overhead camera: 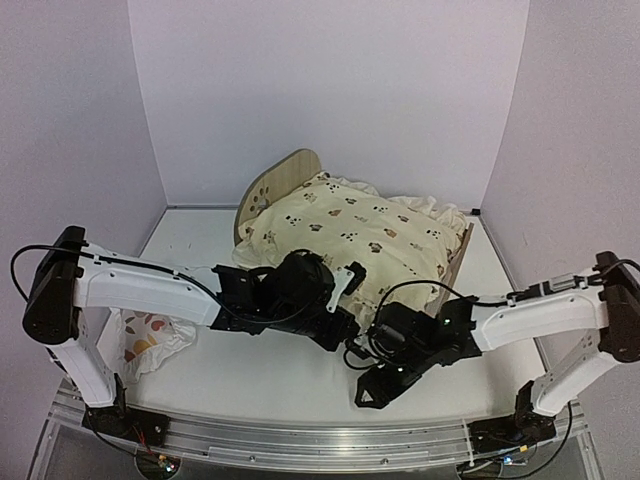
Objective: Set up the pet bed
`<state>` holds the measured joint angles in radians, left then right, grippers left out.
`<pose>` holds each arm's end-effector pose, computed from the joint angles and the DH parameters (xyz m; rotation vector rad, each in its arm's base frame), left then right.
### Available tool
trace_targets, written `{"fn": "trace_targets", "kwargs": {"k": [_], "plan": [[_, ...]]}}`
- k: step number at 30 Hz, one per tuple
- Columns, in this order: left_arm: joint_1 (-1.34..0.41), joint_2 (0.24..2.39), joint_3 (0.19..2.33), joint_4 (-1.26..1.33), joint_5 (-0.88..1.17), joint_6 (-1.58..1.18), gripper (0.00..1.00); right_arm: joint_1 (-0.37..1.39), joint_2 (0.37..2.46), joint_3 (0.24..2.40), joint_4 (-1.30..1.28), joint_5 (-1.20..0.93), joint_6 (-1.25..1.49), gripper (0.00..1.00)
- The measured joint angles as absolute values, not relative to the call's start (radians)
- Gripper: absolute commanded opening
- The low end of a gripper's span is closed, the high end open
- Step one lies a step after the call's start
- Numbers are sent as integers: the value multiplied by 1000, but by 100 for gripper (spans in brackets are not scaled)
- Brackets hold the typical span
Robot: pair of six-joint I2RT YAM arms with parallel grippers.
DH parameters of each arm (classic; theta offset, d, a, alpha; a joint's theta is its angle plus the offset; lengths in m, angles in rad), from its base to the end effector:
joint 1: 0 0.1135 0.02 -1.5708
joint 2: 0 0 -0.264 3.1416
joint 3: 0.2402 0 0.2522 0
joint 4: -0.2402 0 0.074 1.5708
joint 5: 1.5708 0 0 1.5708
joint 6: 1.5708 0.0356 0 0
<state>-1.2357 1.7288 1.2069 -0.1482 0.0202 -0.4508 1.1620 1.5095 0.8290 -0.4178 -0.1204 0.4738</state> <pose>0.1275 -0.3683 0.2360 0.9328 2.2228 -0.8866 0.1081 0.2602 0.1722 -0.9971 2.6602 0.6161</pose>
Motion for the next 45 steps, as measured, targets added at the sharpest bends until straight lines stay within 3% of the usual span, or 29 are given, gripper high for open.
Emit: {"fn": "trace_targets", "kwargs": {"k": [4, 9, 18, 26, 39, 42, 45], "plan": [[-1268, 1729, 1246, -56, 27, -475, 0, 1163, 1300, 782, -521, -105, 496, 71], [-1299, 1752, 1313, 52, 27, -515, 0, 1170, 1014, 738, -636, -8, 515, 72], [-1324, 1919, 1229, -82, 60, -593, 0, 1164, 710, 670, -666, 164, 582, 71], [-1336, 1920, 1196, -58, 96, -635, 0, 1168, 667, 635, -732, 203, 621, 70], [-1391, 2028, 1292, -35, 105, -637, 1, 1159, 783, 659, -773, 293, 646, 67], [-1391, 2037, 1296, -35, 89, -636, 9, 1159, 797, 659, -771, 293, 654, 67], [-1390, 2046, 1310, -36, 78, -630, 28, 1159, 812, 659, -764, 293, 656, 66]]}}
